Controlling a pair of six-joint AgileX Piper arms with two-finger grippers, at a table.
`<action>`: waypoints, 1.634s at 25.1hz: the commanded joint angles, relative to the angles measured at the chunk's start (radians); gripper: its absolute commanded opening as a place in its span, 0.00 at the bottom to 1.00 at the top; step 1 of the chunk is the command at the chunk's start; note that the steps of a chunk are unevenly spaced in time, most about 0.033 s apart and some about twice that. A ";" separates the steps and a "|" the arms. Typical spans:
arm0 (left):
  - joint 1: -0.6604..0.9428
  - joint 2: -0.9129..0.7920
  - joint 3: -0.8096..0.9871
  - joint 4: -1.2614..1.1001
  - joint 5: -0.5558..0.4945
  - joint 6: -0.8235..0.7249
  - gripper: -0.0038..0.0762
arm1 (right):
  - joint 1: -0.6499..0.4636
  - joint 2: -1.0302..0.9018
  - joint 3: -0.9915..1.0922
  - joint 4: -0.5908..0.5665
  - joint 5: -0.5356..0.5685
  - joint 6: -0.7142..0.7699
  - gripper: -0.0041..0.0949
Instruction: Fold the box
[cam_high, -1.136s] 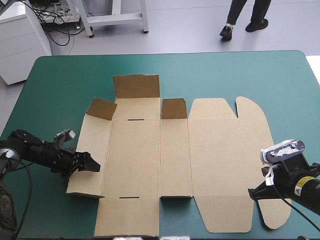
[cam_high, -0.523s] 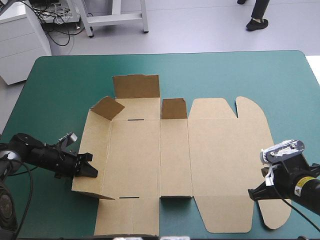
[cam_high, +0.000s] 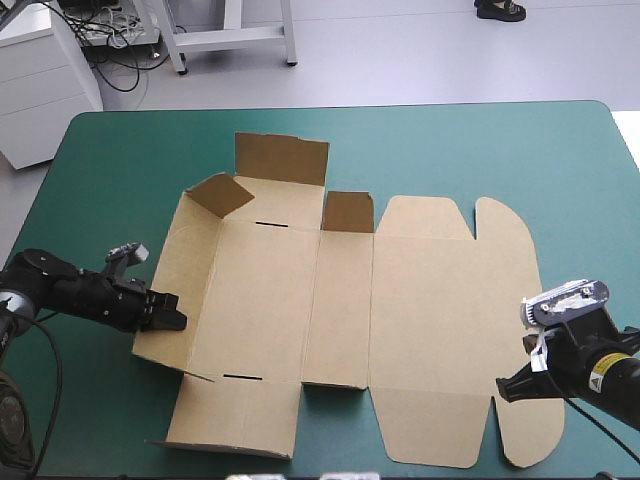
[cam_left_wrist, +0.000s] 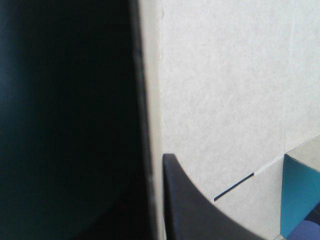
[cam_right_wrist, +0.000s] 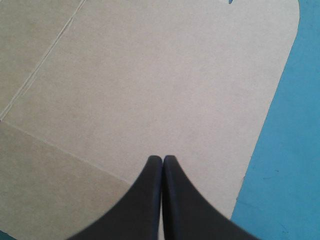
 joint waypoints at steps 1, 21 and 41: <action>-0.006 -0.089 -0.110 -0.034 0.019 0.014 0.01 | -0.004 -0.001 -0.026 -0.009 -0.044 -0.006 0.02; -0.621 -0.136 -0.674 0.695 -0.088 -0.200 0.01 | -0.004 -0.126 -0.117 -0.020 0.007 0.046 0.02; -1.016 -0.104 -0.629 1.294 -0.422 -0.307 0.01 | -0.004 -0.126 -0.117 -0.020 0.007 0.098 0.02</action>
